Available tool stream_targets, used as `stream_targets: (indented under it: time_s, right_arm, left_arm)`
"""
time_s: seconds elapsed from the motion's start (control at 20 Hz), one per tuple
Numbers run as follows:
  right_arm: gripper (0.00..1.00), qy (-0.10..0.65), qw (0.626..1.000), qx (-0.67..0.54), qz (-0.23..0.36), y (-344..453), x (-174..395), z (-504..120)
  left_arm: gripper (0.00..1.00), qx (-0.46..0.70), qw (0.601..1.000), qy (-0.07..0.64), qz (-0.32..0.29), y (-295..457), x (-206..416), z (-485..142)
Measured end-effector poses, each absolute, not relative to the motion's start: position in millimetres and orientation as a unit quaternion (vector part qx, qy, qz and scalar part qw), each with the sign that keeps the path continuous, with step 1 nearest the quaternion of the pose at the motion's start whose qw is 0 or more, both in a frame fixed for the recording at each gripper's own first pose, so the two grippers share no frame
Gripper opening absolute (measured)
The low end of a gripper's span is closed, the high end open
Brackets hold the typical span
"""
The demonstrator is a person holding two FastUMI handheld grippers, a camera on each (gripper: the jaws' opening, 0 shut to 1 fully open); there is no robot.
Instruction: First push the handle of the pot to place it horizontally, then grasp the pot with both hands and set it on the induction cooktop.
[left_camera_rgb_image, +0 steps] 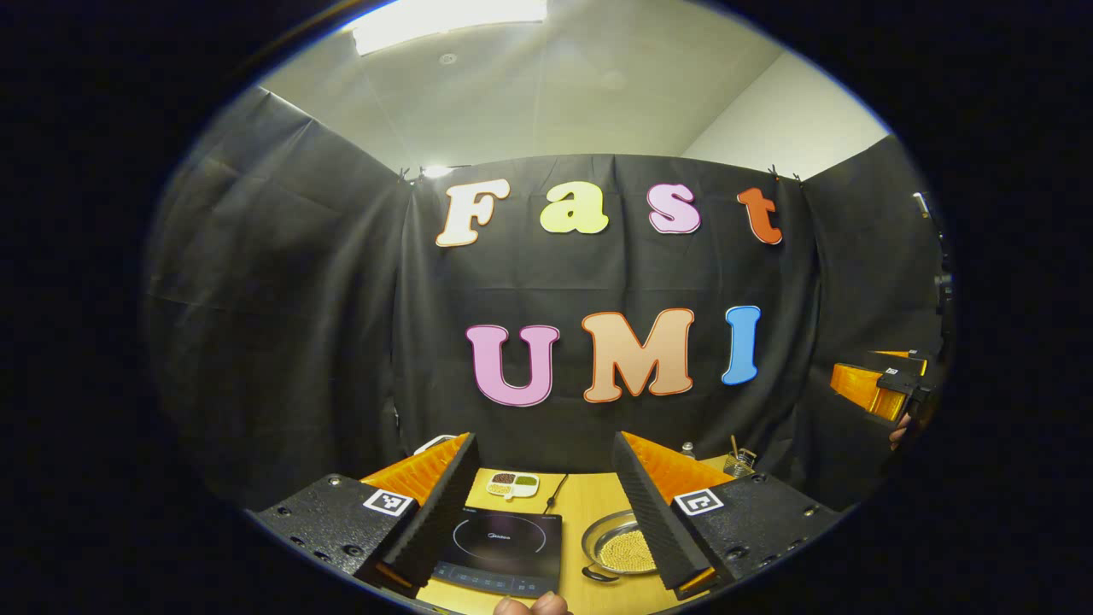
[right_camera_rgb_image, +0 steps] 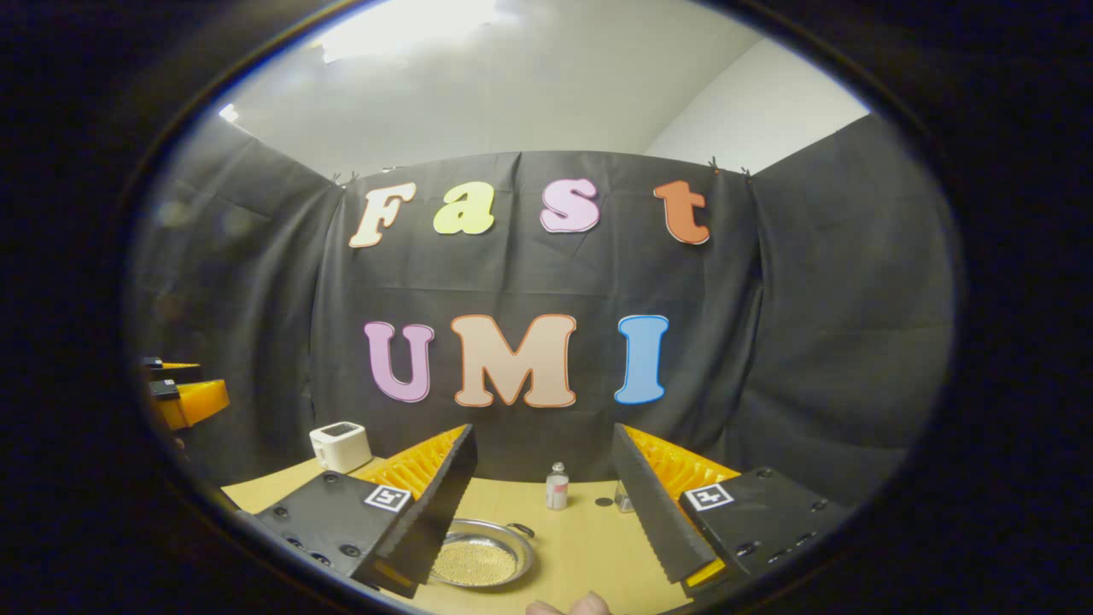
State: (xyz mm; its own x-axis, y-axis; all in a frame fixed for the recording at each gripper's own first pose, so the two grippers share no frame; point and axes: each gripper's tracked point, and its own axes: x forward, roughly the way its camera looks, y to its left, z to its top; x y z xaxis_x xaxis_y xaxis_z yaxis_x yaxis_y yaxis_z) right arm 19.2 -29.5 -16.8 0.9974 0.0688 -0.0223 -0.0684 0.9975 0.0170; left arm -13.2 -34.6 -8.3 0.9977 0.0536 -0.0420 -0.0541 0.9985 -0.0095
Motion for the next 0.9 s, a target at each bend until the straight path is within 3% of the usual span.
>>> stream_targets:
  time_s: [0.2,0.4,0.55,0.65,0.7,0.8,0.9]
  right_arm:
    - [0.99,0.009,0.999,0.011,0.047,-29,21,-19]
    - [0.98,0.014,0.998,0.0,0.057,-27,20,-29]
    - [0.4,0.025,0.999,-0.015,0.046,-27,27,-43]
    - [0.01,0.044,0.997,-0.005,0.057,-17,25,-58]
    - [0.1,0.059,0.995,0.0,0.08,-3,23,-68]
    - [0.1,0.079,0.992,0.006,0.102,9,19,-81]
    - [0.0,0.089,0.99,0.017,0.112,20,28,-85]
  left_arm:
    - [0.92,0.001,0.999,0.025,0.033,-40,-11,-7]
    - [0.95,0.004,0.999,0.031,0.04,-41,-15,-9]
    - [0.92,0.008,0.998,0.038,0.039,-38,-15,-15]
    - [0.95,0.01,0.998,0.038,0.044,-29,-15,-15]
    - [0.96,0.009,0.998,0.036,0.048,-24,-15,-14]
    - [0.92,0.005,0.998,0.036,0.055,-13,-14,-18]
    - [0.95,-0.001,0.998,0.034,0.05,-5,-10,-24]
